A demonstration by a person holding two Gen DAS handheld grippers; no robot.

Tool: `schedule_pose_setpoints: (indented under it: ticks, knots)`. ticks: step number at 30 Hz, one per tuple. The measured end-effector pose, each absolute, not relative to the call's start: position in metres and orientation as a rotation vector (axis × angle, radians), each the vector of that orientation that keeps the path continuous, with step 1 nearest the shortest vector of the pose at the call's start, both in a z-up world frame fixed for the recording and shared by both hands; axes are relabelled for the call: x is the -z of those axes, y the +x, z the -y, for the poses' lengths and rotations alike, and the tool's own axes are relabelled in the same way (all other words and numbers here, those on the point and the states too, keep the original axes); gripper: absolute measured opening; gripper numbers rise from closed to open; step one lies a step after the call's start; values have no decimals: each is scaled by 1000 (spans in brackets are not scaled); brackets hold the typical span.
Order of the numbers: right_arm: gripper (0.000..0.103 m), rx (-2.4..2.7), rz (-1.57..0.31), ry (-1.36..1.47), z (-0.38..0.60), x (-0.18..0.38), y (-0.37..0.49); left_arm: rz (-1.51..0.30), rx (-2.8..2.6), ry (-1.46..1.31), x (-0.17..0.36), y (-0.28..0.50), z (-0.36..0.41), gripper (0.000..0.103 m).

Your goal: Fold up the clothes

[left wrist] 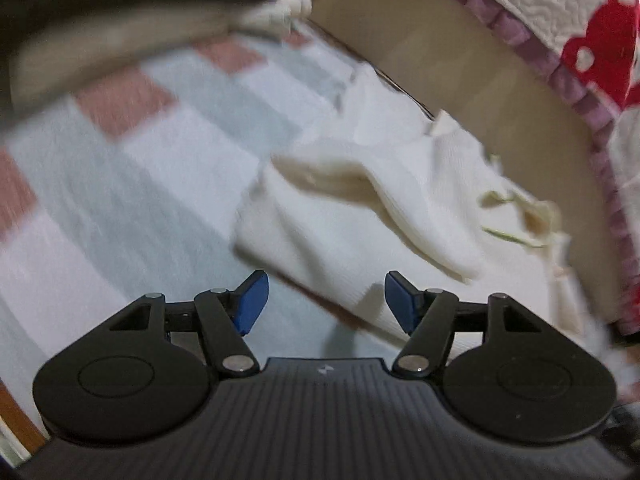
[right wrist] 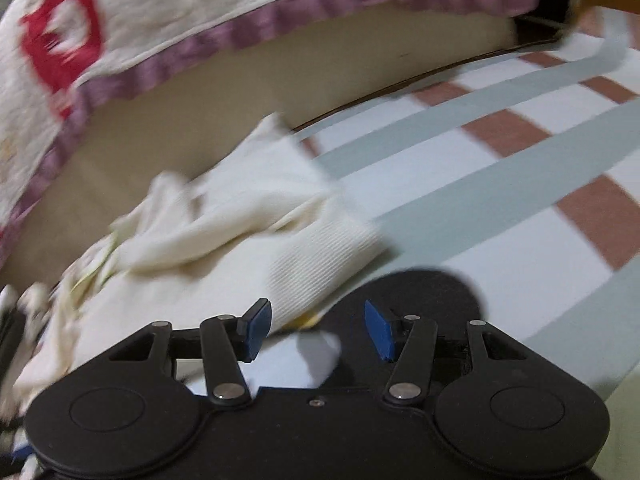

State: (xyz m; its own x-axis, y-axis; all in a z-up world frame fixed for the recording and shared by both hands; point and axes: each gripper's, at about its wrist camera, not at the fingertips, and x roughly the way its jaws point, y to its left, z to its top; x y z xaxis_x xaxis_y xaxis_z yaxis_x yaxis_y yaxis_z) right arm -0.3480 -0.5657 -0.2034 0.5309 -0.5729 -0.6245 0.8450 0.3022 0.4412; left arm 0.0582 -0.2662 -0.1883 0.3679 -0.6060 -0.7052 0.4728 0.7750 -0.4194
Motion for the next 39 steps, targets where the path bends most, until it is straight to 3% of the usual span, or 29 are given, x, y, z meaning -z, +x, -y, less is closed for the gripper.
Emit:
schedule_pose_setpoints:
  ticks: [2,3,4,5,11,14,16,19,35,39]
  knots:
    - [58,1001,-352,855,571,206,-355,-977,709,-160,189,61,269,57]
    - [58,1016,-336,871,574,207,-359,-980,716,-163,190,63,270,37]
    - [59,1007,-322,889,575,209,-361,-998,740,-174,191,65,272,1]
    - [59,992,-313,890,577,211,-360,-1023,783,-197,191,67,272,0]
    - [61,885,-258,882,591,221,-349,-962,833,-148,178,57,276,2]
    - [60,875,-233,843,595,224,-346,-1040,801,-198,191,62,273,4]
    - [60,889,-215,832,597,226,-343,-1085,778,-242,199,67,271,17]
    - [60,901,-205,805,598,227,-338,-1104,785,-293,204,71,269,20]
    - [61,870,-150,819,589,233,-352,-1030,783,-221,201,63,277,23]
    - [61,839,-129,874,599,236,-355,-1034,711,-377,205,81,280,40]
